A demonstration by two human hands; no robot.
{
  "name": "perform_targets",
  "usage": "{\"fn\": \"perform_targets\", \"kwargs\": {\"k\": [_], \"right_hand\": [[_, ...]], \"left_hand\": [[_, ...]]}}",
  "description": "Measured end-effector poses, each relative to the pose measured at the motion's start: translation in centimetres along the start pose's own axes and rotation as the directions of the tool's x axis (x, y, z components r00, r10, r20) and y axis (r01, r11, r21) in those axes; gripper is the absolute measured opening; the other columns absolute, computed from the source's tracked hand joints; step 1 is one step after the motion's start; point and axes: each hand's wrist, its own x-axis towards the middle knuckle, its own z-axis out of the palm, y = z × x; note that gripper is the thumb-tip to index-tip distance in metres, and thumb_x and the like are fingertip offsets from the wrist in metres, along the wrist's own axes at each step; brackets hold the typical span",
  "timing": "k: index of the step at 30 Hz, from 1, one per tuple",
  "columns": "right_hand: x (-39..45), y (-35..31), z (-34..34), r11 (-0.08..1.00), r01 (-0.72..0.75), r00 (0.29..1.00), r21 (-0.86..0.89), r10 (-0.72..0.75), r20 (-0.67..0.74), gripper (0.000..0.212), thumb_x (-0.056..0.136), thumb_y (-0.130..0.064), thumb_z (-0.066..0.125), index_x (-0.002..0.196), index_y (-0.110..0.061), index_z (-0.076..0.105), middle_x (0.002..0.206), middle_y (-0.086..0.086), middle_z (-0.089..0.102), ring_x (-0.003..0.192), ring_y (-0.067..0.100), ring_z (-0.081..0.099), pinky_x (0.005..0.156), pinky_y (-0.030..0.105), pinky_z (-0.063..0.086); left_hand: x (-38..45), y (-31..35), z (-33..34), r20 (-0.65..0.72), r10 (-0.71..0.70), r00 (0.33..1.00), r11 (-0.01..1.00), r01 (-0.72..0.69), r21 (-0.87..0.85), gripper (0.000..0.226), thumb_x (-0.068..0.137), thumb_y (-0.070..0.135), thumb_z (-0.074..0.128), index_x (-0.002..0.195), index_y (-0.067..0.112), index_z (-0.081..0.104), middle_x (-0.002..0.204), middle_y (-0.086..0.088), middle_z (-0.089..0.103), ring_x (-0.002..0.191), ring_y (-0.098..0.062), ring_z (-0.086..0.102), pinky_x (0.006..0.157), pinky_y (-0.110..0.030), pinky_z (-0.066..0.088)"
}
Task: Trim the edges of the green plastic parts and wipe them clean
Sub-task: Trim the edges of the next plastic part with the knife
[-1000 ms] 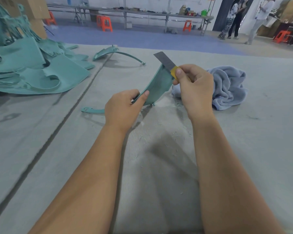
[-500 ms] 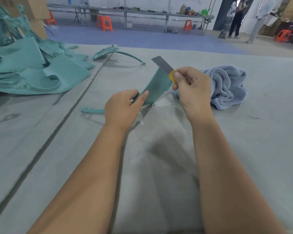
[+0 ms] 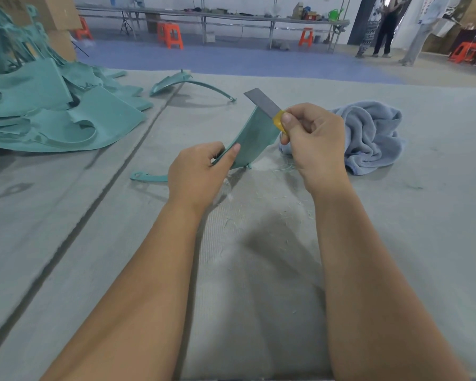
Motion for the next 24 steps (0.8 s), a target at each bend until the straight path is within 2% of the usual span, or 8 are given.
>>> {"fn": "perform_targets", "kwargs": {"k": [7,11,13,15,19,22,24], "right_hand": [[-0.1,-0.1,0.0,1.000,-0.009,0.999,-0.011,0.009,0.032,0.030,0.094,-0.001,0.054,0.073,-0.020,0.063,0.048,-0.018,0.055,0.050,-0.004,0.050,0.053,0.010,0.040],[-0.4,0.3,0.8,0.993,0.012,0.994,-0.120,0.001,0.109,0.022,0.091,-0.004,0.057,0.077,-0.019,0.066,0.059,-0.010,0.055,0.065,0.010,0.052,0.065,0.025,0.042],[-0.6,0.3,1.5,0.994,0.007,0.992,-0.107,0.007,0.125,0.021,0.091,-0.004,0.057,0.078,-0.017,0.066,0.060,-0.008,0.055,0.065,0.011,0.052,0.066,0.026,0.042],[-0.5,0.2,1.5,1.000,-0.004,0.997,-0.022,0.006,0.076,0.023,0.092,-0.003,0.057,0.076,-0.018,0.065,0.060,-0.007,0.055,0.059,0.007,0.051,0.061,0.020,0.042],[0.0,0.3,0.6,0.998,-0.021,0.999,0.057,0.024,-0.042,0.024,0.094,-0.007,0.056,0.078,-0.022,0.063,0.060,-0.013,0.058,0.054,0.000,0.053,0.056,0.012,0.040],[0.1,0.4,0.9,1.000,0.004,0.998,0.015,-0.003,-0.060,0.025,0.094,-0.008,0.056,0.077,-0.026,0.062,0.066,-0.012,0.060,0.060,0.003,0.054,0.062,0.017,0.044],[0.3,0.6,1.0,0.999,0.014,0.998,-0.038,-0.016,-0.057,0.027,0.093,-0.009,0.056,0.076,-0.029,0.061,0.068,-0.009,0.059,0.066,0.010,0.054,0.065,0.028,0.046]], "left_hand": [[0.1,-0.1,0.0,0.005,-0.012,1.000,1.000,0.012,-0.023,0.056,0.092,0.053,0.048,0.054,0.016,0.031,0.048,0.000,0.032,0.050,-0.015,0.032,0.049,-0.034,0.022],[0.3,-0.3,0.2,-0.004,-0.044,0.999,0.998,0.044,-0.041,0.058,0.090,0.058,0.045,0.059,0.009,0.043,0.056,-0.006,0.053,0.058,-0.026,0.048,0.051,-0.040,0.037],[0.3,-0.3,0.3,-0.011,-0.053,0.999,0.998,0.052,-0.033,0.058,0.089,0.060,0.045,0.062,0.008,0.050,0.056,-0.006,0.054,0.059,-0.027,0.050,0.052,-0.041,0.039],[0.3,-0.3,0.3,-0.003,-0.051,0.999,0.998,0.051,-0.024,0.058,0.088,0.060,0.045,0.062,0.009,0.051,0.055,-0.005,0.050,0.058,-0.026,0.048,0.052,-0.041,0.039],[0.2,-0.2,0.2,0.012,-0.056,0.998,0.998,0.056,0.000,0.056,0.089,0.059,0.045,0.056,0.014,0.040,0.050,-0.001,0.038,0.053,-0.022,0.039,0.050,-0.035,0.029],[0.2,-0.1,0.2,0.018,-0.053,0.998,0.999,0.053,0.007,0.056,0.090,0.057,0.047,0.052,0.018,0.033,0.047,0.000,0.032,0.049,-0.017,0.032,0.049,-0.032,0.022],[0.2,-0.1,0.2,0.014,-0.045,0.999,0.999,0.045,0.004,0.056,0.090,0.056,0.049,0.052,0.018,0.031,0.046,0.000,0.030,0.048,-0.014,0.031,0.048,-0.032,0.021]]}}
